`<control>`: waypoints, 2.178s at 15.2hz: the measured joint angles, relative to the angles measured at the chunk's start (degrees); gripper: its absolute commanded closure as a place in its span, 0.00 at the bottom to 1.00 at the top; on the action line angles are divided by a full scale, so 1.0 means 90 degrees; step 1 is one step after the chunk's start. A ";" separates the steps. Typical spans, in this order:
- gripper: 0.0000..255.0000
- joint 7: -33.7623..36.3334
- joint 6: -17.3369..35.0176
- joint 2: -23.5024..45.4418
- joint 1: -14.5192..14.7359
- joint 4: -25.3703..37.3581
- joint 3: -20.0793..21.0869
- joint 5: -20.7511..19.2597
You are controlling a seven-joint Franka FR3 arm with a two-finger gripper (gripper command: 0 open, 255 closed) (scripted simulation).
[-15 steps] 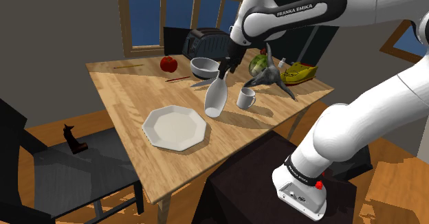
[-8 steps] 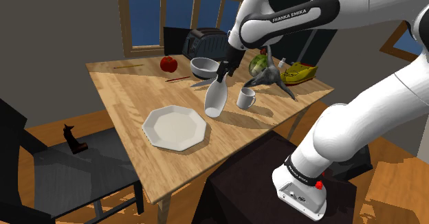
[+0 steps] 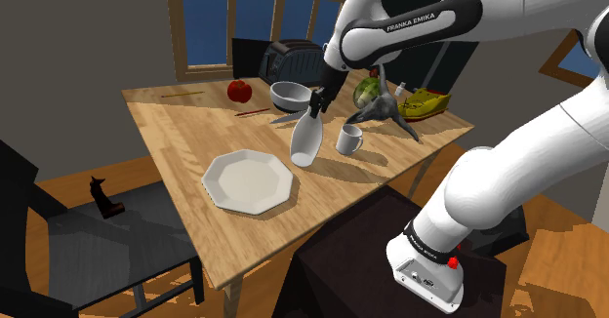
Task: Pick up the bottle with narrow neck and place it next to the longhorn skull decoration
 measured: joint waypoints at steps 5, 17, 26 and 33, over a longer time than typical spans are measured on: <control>1.00 0.0001 0.0002 0.0000 0.0001 -0.0001 0.0001 0.0000; 1.00 0.0000 -0.1006 -0.0308 -0.0003 0.0691 0.0015 -0.0003; 1.00 0.0013 -0.1809 -0.0463 0.0004 0.1340 0.0038 0.0001; 1.00 0.0014 -0.2406 -0.0497 0.0008 0.1903 0.0049 0.0007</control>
